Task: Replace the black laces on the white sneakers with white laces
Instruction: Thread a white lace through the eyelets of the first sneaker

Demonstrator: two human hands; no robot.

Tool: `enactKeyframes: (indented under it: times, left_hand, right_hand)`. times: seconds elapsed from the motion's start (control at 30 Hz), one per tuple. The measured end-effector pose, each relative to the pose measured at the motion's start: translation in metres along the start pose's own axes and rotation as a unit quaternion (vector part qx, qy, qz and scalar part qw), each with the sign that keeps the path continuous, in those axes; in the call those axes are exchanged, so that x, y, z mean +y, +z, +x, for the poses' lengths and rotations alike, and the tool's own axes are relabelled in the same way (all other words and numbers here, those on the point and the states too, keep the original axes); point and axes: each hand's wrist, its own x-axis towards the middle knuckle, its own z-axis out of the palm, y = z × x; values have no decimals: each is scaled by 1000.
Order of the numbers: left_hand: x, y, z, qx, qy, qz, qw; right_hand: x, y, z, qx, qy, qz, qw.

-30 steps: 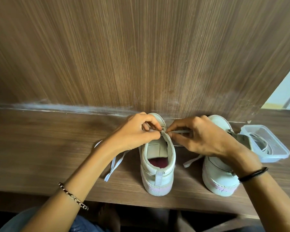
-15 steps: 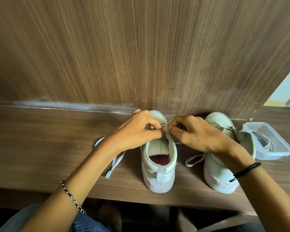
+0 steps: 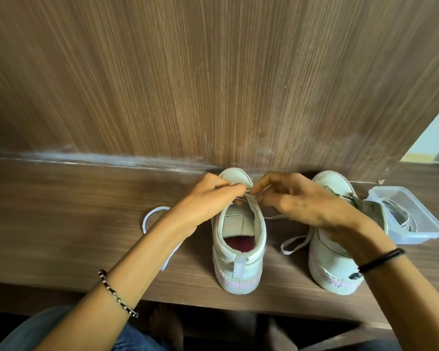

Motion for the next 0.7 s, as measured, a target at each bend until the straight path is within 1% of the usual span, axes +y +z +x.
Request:
enactKeyframes:
  times: [0.07,0.17,0.27,0.37,0.53,0.63,0.7]
  left_hand:
    - [-1,-4,3,-15,1,6,1000]
    - [-3,-10,6,13,9,3,1000]
    - [-6,-18,7,47,21,10,999]
    - [-7,-25,6,54,28,23,998]
    - [-6,-29,0,-6,68,36,997]
    - [-7,-30,-2,-37,93,61,993]
    - [-8,-31,-2,-45,105,73,991]
  right_hand:
    - [4,-5,-1,13,-64,-63,996]
    - [6,-9,-1,29,-133,-156,978]
    - [8,-11,0,7,-177,-186,966]
    - [12,-9,2,40,-221,-225,948]
    - [15,-3,7,118,-232,-281,924]
    - [14,-4,5,124,-237,-298,916]
    - [13,-5,2,126,-220,-295,921]
